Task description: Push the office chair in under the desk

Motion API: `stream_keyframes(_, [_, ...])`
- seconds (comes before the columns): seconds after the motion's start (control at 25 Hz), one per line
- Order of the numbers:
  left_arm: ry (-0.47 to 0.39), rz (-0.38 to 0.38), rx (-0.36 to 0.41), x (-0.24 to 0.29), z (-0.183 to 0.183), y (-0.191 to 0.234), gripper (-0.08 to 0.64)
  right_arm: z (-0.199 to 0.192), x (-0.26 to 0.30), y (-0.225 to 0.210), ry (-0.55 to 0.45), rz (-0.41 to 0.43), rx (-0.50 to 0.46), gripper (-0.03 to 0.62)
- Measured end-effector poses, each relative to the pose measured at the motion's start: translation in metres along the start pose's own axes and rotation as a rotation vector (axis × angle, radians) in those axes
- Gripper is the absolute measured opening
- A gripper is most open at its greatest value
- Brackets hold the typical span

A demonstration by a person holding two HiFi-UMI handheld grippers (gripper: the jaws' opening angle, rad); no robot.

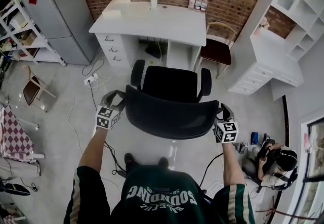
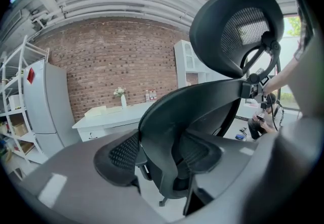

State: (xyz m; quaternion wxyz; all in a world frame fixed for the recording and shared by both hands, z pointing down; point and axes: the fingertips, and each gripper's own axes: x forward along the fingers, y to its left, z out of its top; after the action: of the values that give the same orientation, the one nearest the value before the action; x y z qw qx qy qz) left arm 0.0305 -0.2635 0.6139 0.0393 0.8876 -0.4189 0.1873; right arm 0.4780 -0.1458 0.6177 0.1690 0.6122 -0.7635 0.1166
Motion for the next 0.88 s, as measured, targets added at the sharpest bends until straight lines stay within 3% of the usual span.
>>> stream_keyframes(0.88, [-0.015, -0.032, 0.000, -0.048, -0.024, 0.058, 0.250, 0.007, 0.016, 0.075, 0.067, -0.040, 0.002, 0.299])
